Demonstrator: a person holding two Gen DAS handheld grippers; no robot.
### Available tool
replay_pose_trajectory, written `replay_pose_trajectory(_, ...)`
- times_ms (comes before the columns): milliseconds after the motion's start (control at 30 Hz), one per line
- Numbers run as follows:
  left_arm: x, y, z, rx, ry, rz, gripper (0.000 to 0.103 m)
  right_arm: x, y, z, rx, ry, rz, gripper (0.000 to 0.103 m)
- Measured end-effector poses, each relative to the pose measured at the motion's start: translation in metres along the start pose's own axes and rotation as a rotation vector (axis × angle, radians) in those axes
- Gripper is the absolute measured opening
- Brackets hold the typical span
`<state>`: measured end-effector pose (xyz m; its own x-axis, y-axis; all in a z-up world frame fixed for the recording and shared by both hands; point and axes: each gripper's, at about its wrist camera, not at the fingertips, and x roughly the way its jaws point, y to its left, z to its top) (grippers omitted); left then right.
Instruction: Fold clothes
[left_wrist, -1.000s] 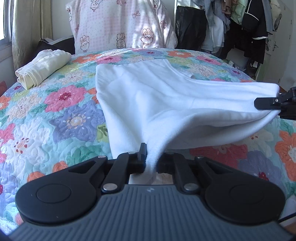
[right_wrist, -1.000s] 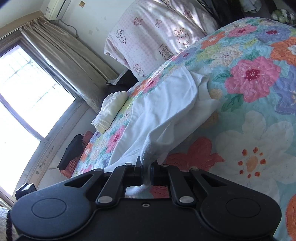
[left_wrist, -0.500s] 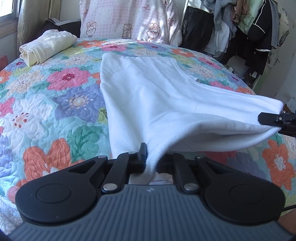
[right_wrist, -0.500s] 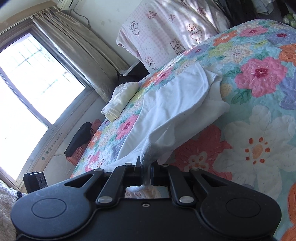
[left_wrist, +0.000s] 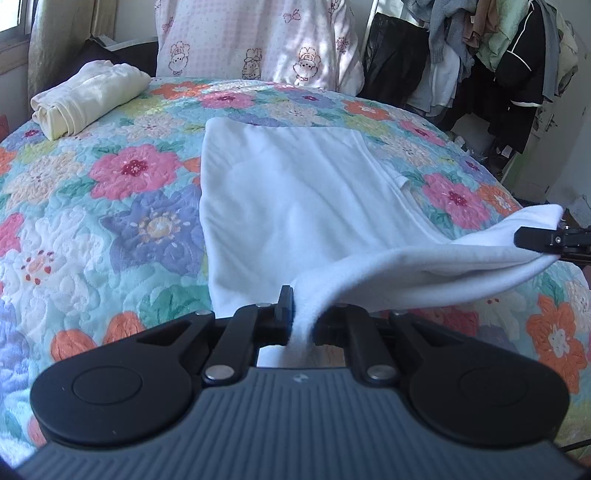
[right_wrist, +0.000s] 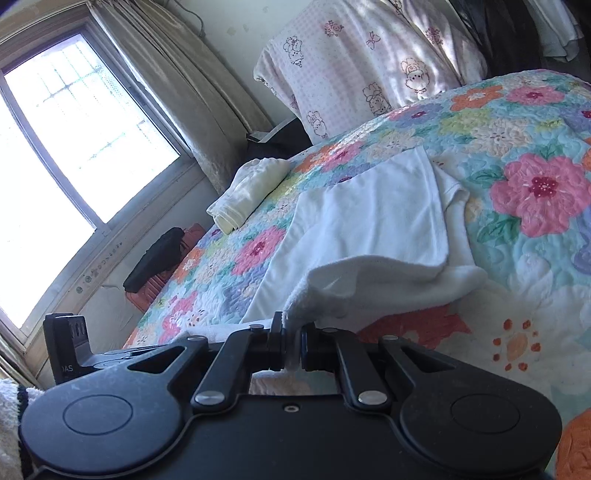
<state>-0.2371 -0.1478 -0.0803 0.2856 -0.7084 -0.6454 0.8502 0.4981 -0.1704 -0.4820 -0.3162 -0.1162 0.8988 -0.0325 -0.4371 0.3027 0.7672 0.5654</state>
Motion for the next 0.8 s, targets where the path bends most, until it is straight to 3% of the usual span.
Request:
replay_pose_trajectory(100, 0.012, -0.003, 0.033, 0.061, -0.036, -0.003, 0.009, 0.017, 0.0, 0.033, -0.078, 0.007, -0.097, 0.01)
replay_pose_trajectory(300, 0.043, 0.008, 0.095, 0.107, -0.091, 0.056, 0.009, 0.053, -0.003, 0.101, -0.124, -0.035, -0.125, 0.01)
replay_pose_trajectory(433, 0.068, 0.02, 0.102, 0.05, -0.079, 0.068, 0.009, 0.082, -0.01, 0.121, -0.097, -0.039, -0.14, 0.01)
replay_pose_trajectory(600, 0.096, 0.031, 0.097, 0.034, -0.06, 0.066, 0.009, 0.103, -0.026, 0.117, -0.027, -0.027, -0.147, 0.01)
replay_pose_trajectory(800, 0.126, 0.036, 0.144, 0.115, -0.08, 0.098, 0.009, 0.132, -0.034, 0.15, 0.011, -0.022, -0.168, 0.01)
